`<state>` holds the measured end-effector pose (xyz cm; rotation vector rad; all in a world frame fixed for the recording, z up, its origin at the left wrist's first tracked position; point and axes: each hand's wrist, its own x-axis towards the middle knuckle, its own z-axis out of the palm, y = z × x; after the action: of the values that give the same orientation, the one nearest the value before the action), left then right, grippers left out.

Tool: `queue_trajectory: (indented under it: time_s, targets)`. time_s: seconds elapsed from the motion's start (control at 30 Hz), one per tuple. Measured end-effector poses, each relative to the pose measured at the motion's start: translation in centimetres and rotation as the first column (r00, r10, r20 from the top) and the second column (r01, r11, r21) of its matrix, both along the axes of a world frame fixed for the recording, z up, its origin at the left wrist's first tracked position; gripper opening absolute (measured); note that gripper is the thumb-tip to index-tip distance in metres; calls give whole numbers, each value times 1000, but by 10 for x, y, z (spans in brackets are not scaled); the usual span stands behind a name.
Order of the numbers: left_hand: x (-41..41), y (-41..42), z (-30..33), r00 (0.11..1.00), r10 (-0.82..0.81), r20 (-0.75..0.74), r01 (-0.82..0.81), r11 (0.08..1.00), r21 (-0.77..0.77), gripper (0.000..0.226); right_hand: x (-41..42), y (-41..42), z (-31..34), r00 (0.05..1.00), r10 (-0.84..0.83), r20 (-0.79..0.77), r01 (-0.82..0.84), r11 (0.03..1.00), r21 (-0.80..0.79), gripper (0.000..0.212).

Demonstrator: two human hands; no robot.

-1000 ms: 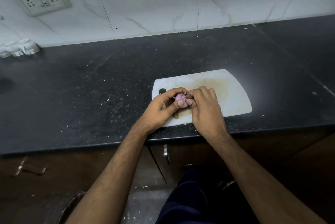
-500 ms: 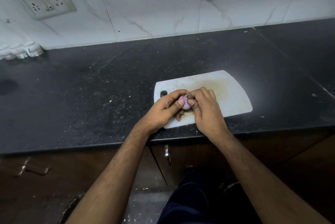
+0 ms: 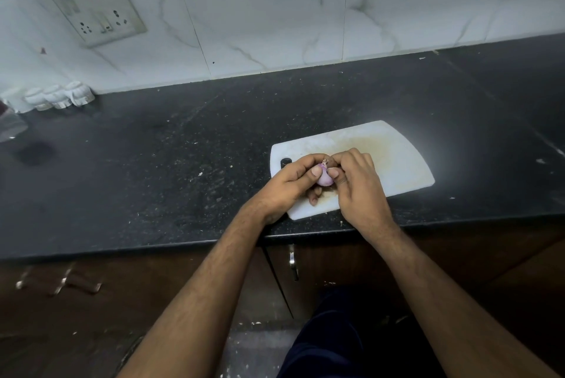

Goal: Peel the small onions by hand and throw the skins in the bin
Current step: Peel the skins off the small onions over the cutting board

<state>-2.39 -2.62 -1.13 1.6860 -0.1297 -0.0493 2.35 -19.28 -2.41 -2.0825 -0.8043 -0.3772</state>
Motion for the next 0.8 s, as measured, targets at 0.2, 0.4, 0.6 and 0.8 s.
queue_trajectory:
  time_s: [0.2,0.4,0.6,0.8]
  targets:
    - [3,1,-6,998,62,14,-58,983,-175,36,-4,-7,6,984,49,-171,-8,973,230,22]
    - [3,-1,-7,995,104,-1,-103,981,-163,39,-5,-7,4,993,38,-109,-12,973,229,23]
    - [-4,-6,-4,984,146,104,-148,989,13,28,-7,-7,5,998,17,-53,-5,978,208,14]
    - [-5,-5,-4,974,163,155,-173,983,54,23,-6,-5,4,995,18,-98,-2,987,161,12]
